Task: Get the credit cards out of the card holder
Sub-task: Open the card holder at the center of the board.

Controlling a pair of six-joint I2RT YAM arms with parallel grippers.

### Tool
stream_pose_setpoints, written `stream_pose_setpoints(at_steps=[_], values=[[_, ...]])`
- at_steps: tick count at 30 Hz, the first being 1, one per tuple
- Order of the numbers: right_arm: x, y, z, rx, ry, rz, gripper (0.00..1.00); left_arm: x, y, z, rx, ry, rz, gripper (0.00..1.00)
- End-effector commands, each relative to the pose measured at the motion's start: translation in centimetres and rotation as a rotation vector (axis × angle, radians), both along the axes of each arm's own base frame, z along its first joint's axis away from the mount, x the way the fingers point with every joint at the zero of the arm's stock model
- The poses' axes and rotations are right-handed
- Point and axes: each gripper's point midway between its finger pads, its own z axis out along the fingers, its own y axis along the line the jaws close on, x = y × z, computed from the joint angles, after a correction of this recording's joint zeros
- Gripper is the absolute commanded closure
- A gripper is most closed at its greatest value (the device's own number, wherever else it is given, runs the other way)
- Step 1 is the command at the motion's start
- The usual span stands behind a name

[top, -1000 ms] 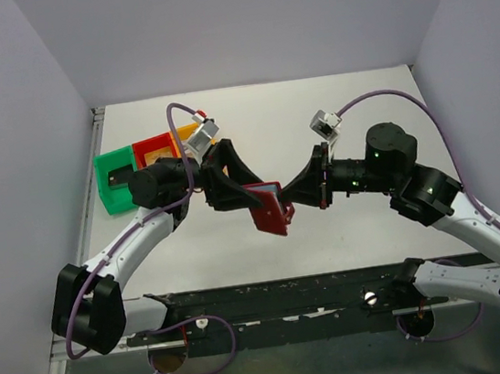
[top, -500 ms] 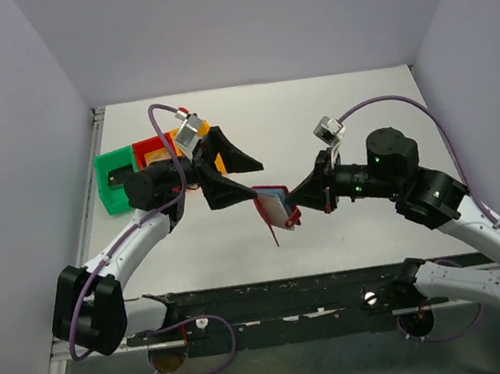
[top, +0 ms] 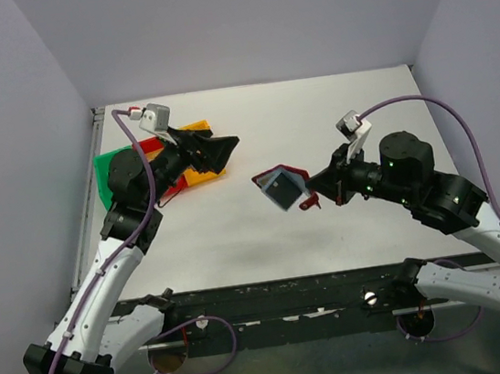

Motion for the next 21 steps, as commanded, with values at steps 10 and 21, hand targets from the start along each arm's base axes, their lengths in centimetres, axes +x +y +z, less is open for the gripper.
stream_pose_setpoints(at_steps=[10,21], values=[[-0.3,-0.3,1.8,0.071,-0.017,-0.022,1.0,-3.2,0.3,-7.5,-0.289,0.107,-0.095,0.06],[-2.7,0.7,4.7,0.191,-0.015,0.096,1.0,-6.9,-0.5,-5.1,-0.277,-0.054,-0.267,0.01]])
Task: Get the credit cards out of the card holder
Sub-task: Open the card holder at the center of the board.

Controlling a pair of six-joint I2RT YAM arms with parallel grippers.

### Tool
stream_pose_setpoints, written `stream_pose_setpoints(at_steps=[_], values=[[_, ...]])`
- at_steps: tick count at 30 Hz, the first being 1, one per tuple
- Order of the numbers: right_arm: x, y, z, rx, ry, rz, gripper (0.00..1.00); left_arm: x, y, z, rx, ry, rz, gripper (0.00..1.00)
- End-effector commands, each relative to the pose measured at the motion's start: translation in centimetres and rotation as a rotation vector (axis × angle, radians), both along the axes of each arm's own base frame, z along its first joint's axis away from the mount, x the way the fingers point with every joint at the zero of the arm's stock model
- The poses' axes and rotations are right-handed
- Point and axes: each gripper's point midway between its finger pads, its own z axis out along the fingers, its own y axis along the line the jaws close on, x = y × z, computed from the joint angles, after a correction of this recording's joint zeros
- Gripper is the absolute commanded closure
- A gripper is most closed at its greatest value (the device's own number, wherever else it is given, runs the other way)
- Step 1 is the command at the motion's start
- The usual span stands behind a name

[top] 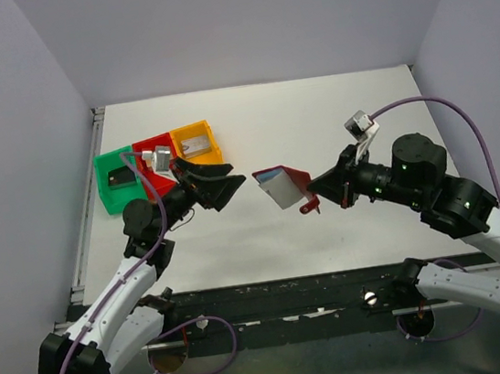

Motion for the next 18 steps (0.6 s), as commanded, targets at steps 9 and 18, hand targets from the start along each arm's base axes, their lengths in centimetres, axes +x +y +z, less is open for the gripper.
stream_pose_setpoints(at_steps=[9,18], values=[[-3.6,1.5,6.4,0.255,-0.045,0.201,1.0,-4.3,0.5,2.3,-0.064,-0.216,-0.095,0.01],[-4.3,1.9,7.3,0.314,-0.03,0.254,1.0,-6.7,0.4,3.7,-0.112,-0.299,-0.195,0.01]])
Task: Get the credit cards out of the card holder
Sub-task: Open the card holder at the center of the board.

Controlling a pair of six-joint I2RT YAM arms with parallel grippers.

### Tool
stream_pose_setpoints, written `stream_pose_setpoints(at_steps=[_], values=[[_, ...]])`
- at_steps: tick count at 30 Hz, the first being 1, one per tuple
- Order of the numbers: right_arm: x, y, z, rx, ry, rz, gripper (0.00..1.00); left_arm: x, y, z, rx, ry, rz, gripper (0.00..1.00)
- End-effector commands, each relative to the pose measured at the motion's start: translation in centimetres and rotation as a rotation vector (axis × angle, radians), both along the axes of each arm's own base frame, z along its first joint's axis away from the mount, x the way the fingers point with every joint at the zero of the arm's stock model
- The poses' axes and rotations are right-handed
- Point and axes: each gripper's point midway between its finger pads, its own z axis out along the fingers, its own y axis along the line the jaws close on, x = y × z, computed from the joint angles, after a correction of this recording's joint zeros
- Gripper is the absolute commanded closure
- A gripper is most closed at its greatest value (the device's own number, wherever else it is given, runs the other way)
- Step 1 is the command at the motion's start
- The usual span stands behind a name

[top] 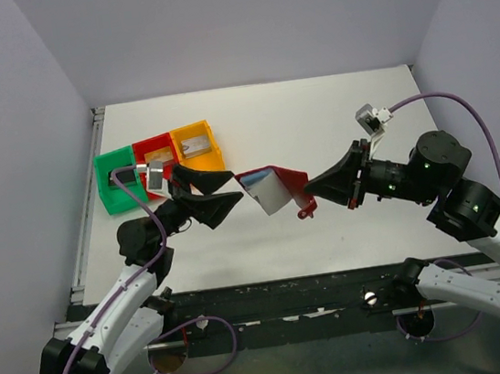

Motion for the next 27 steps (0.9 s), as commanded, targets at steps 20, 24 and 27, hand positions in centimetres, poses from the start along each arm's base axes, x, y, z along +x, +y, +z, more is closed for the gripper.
stream_pose_setpoints(at_steps=[20,24,27], values=[[-0.7,0.8,2.0,0.116,0.009,0.099,1.0,-5.9,-0.5,3.9,-0.086,-0.238,-0.305,0.34],[-0.5,1.0,1.7,0.116,0.016,0.102,1.0,-6.3,-0.4,4.6,-0.09,-0.253,-0.309,0.4],[-0.4,1.2,1.4,0.112,0.024,0.106,1.0,-6.5,-0.3,4.9,-0.088,-0.263,-0.307,0.44]])
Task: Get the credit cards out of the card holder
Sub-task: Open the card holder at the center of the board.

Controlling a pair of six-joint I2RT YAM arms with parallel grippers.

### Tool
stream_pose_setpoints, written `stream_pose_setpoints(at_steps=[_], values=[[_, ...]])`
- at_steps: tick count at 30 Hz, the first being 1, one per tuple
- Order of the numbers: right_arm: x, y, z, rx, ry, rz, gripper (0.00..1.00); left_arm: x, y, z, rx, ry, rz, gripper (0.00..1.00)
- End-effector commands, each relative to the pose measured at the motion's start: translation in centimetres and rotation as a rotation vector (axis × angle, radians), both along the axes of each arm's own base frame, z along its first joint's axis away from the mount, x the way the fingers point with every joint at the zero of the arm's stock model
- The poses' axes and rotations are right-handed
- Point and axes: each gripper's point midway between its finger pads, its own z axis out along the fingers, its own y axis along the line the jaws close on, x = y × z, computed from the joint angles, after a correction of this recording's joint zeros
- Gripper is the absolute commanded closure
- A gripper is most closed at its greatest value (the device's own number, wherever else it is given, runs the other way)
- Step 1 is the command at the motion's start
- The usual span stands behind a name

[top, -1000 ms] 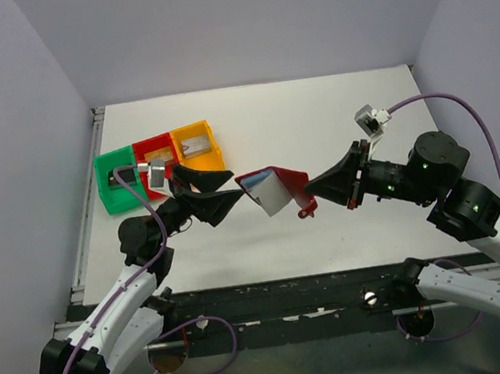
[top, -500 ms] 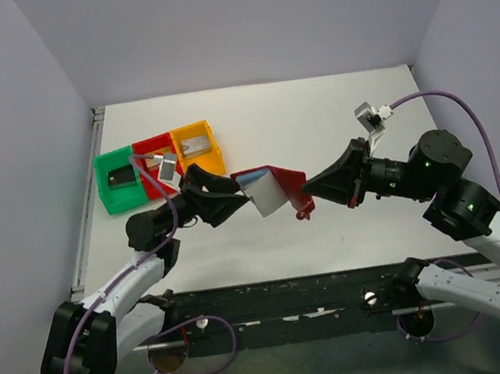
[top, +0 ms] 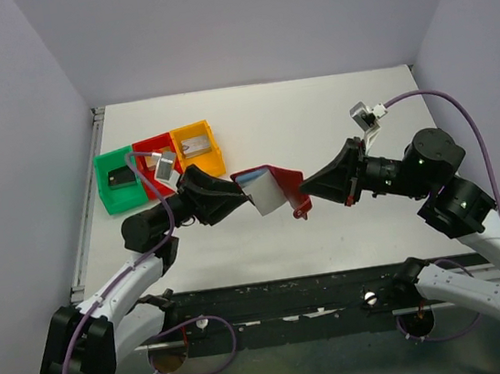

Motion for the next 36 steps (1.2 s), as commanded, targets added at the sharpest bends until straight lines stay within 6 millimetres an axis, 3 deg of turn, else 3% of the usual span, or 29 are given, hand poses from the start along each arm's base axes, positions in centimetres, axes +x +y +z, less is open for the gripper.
stream_pose_setpoints(at_steps=[1,6,17,29,36], values=[[-0.2,0.3,0.6,0.03,-0.017,0.032,1.0,-3.9,1.4,4.8,-0.106,-0.322,-0.016,0.46],[0.0,0.2,0.4,0.031,-0.011,0.023,1.0,-4.2,1.5,4.7,-0.096,-0.331,-0.013,0.57],[0.8,0.0,-0.6,0.024,0.009,0.001,1.0,-4.5,1.7,4.5,-0.069,-0.345,0.01,0.68],[0.9,0.4,-1.1,0.019,0.024,0.02,1.0,-4.0,1.3,4.0,-0.022,-0.338,0.02,1.0],[1.8,0.1,-2.6,-0.04,0.029,-0.027,0.97,-3.1,1.1,3.9,0.018,-0.273,0.048,1.0]])
